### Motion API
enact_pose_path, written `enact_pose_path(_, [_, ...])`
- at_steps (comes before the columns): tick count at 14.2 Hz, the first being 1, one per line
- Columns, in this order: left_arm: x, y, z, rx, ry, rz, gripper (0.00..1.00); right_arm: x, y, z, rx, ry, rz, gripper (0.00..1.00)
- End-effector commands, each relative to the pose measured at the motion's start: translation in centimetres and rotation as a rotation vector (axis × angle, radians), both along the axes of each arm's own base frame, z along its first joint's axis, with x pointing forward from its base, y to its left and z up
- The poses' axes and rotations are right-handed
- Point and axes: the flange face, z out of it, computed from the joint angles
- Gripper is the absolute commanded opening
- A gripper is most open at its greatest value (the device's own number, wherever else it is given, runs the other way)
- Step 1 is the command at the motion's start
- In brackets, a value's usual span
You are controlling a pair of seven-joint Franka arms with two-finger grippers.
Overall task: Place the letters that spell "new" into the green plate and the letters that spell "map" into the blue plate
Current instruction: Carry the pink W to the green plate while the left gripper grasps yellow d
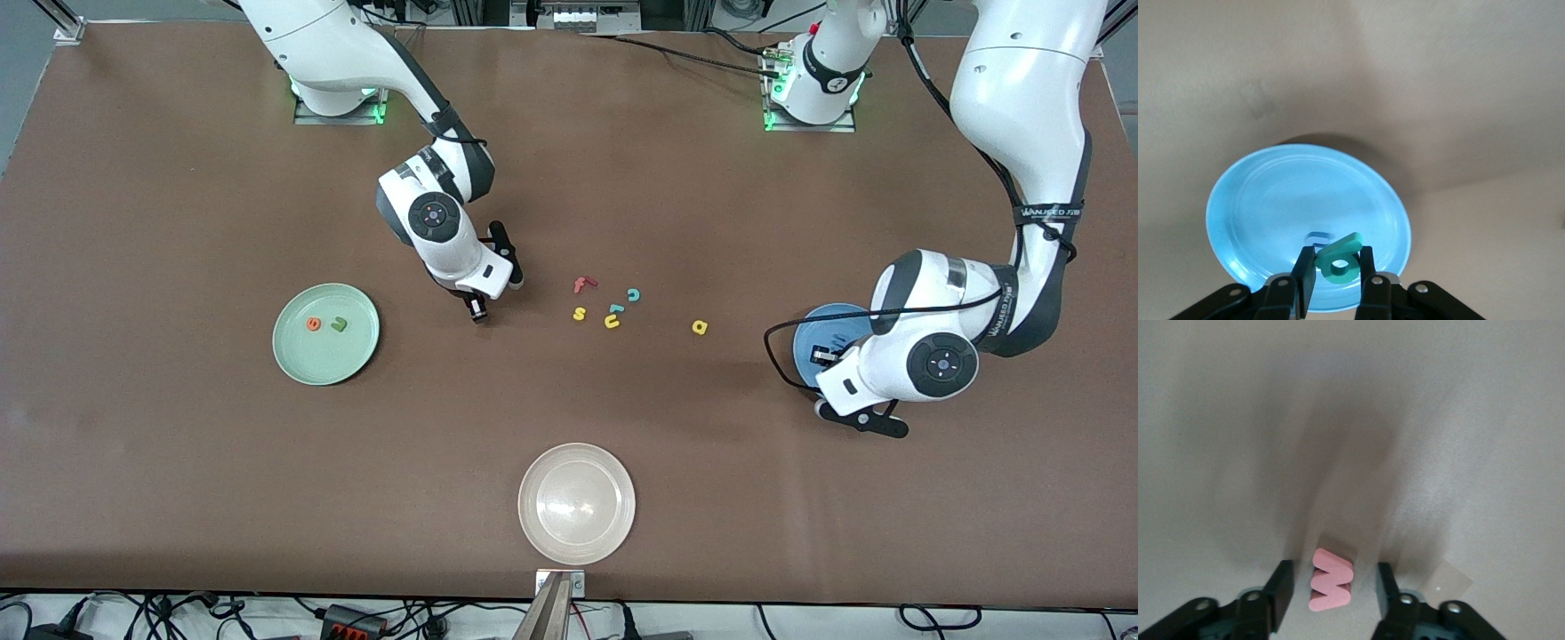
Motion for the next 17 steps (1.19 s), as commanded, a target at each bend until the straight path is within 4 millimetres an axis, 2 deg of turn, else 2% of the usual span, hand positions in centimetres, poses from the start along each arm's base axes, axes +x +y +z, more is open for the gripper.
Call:
enact_pose_path(1, [-0.90, 0.55, -1.43, 0.007, 0.025, -0.027, 0.32, -0.50, -0.31, -0.16, -0.005, 0.002, 0.024, 0.50])
enact_pose_path(2, [-0.85, 0.64, -1.42, 0.006, 0.022, -0.026, 0.34, -0.50, -0.31, -0.16, -0.005, 0.002, 0.024, 0.46])
enact_pose_path(4, [-0.73, 0.61, -1.33, 0.004, 0.015, -0.023, 0.39, -0.50, -0.31, -0.16, -0.005, 0.002, 0.024, 0.45])
enact_pose_path(6, [-0.68, 0.71, -1.31, 0.004, 0.012, -0.023, 0.55, -0.45, -0.38, -0.16, -0.005, 0.002, 0.023, 0.42])
enact_pose_path(7, [-0.68, 0.70, -1.31, 0.003, 0.012, -0.022, 0.72, -0.48, -0.41, -0.26, -0.007, 0.004, 0.023, 0.42])
enact_pose_path(8, [-0.68, 0.70, -1.31, 0.003, 0.012, -0.022, 0.80, -0.48, -0.41, -0.26, -0.007, 0.005, 0.023, 0.42])
enact_pose_path(9, [-0.63, 0.72, -1.25, 0.004, 0.010, -0.022, 0.79, -0.50, -0.42, -0.28, -0.008, 0.006, 0.021, 0.42])
enact_pose_path(12, [-0.60, 0.61, -1.19, 0.003, 0.009, -0.023, 0.79, -0.34, -0.87, -0.39, -0.012, 0.012, 0.005, 0.33])
enact_pose_path(16, [-0.56, 0.62, -1.13, 0.003, 0.007, -0.023, 0.78, -0.49, -0.64, -0.39, -0.012, 0.012, 0.006, 0.14])
enact_pose_path(17, [-0.57, 0.53, -1.11, 0.002, 0.007, -0.024, 0.78, -0.42, -0.60, -0.24, -0.011, 0.009, 0.006, 0.12])
